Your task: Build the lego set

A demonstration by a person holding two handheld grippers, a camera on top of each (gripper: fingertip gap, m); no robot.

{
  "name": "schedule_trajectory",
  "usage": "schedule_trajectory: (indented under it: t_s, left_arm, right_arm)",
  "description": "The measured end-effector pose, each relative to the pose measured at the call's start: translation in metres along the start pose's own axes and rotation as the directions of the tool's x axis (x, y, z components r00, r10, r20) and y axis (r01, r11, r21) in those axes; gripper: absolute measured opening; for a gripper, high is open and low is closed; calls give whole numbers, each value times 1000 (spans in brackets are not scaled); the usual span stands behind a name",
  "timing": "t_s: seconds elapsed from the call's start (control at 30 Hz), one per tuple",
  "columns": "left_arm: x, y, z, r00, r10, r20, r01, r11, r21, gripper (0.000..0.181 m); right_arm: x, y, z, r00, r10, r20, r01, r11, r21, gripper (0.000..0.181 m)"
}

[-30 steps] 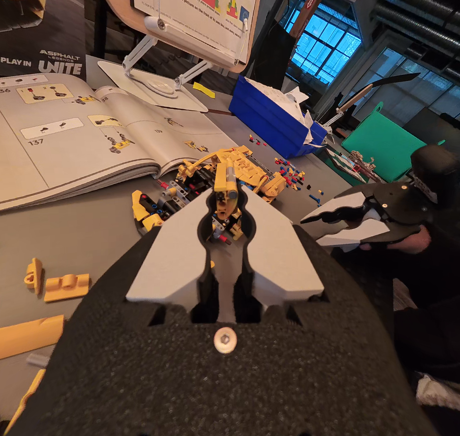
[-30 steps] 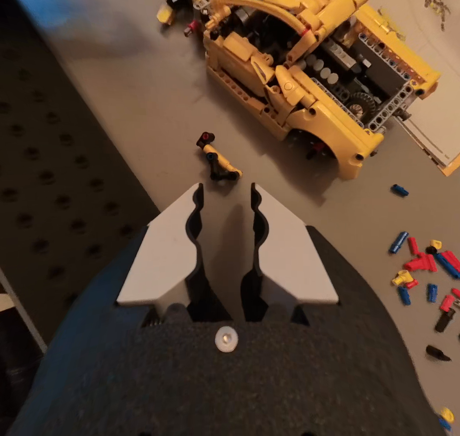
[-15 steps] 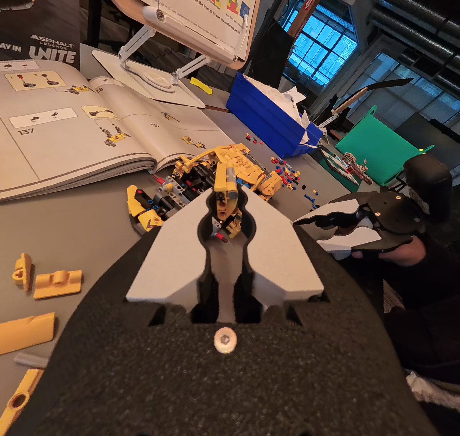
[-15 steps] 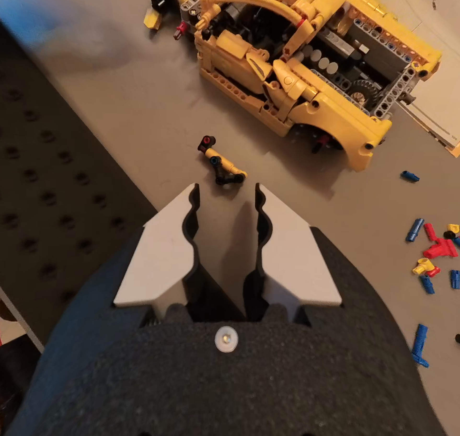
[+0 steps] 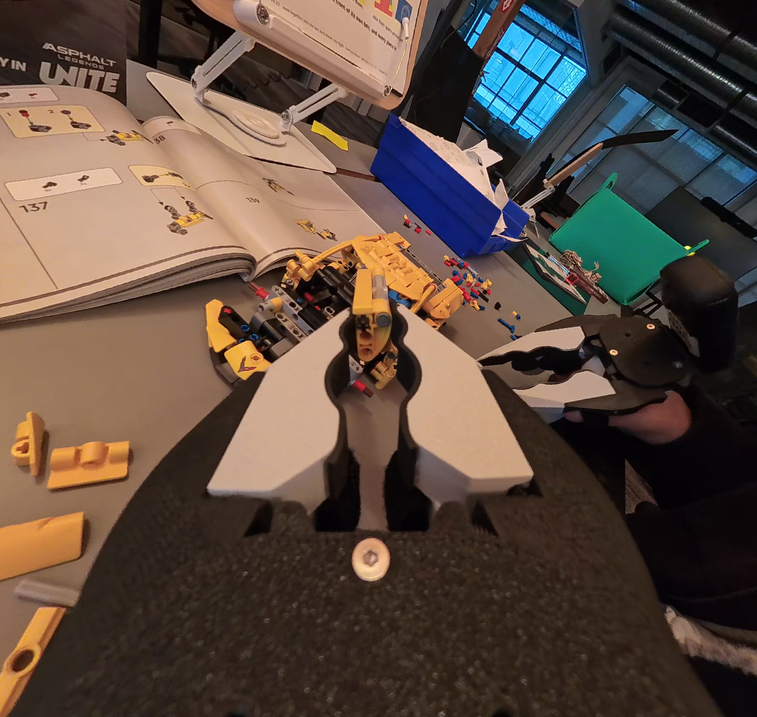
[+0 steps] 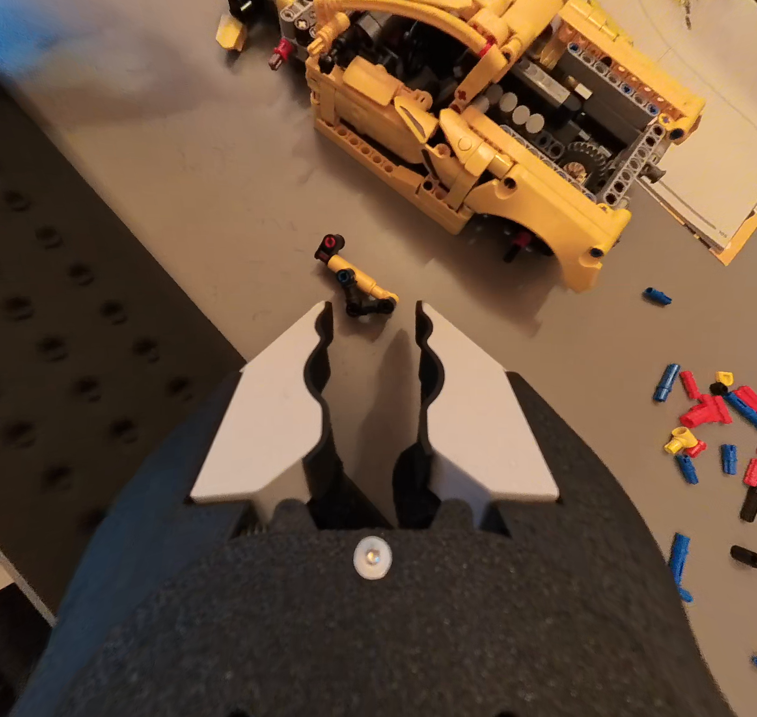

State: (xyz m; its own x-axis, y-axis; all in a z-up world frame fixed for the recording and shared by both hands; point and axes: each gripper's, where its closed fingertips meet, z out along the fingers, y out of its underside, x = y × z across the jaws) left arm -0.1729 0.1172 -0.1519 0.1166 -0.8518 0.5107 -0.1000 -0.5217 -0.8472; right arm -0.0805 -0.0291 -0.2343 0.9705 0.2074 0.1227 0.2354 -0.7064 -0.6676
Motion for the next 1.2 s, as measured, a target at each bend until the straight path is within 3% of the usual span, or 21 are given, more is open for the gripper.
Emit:
schedule_trajectory:
  t_s: [0.47,0.53,0.6,0.67,0.73,0.83,1.03,1.2]
  left_arm:
    - [10,5,2,999,16,-47,-17,1000,-26,15]
    - [21,7,4,995,26,-99,-30,999,-39,15]
    - [30,12,6,990,19,-141,-28,998,-60,16]
    - [40,14,7,978,-33,-204,19,997,-70,16]
    - [47,12,5,962,-87,-259,73,995,-64,16]
    - [50,11,3,946,-123,-299,109,992,-63,16]
    - [59,16,3,946,-56,-320,32,996,-79,15]
    - [62,23,5,952,5,-306,-40,994,-105,15]
  right_arm:
    - [0,-4,7,989,-138,-57,137,990,-18,24]
    - [-4,-14,3,989,-142,-32,144,988,56,24]
    - [-21,-40,-12,985,-170,42,155,960,234,24]
    - [-35,-74,-35,971,-235,50,189,878,440,23]
    - [-44,-100,-47,954,-301,-14,259,796,548,23]
    - [-51,-122,-44,922,-365,-127,369,731,574,23]
    - [-60,-125,-17,778,-553,-298,627,656,420,23]
    - [-59,-127,-22,761,-555,-335,648,634,422,23]
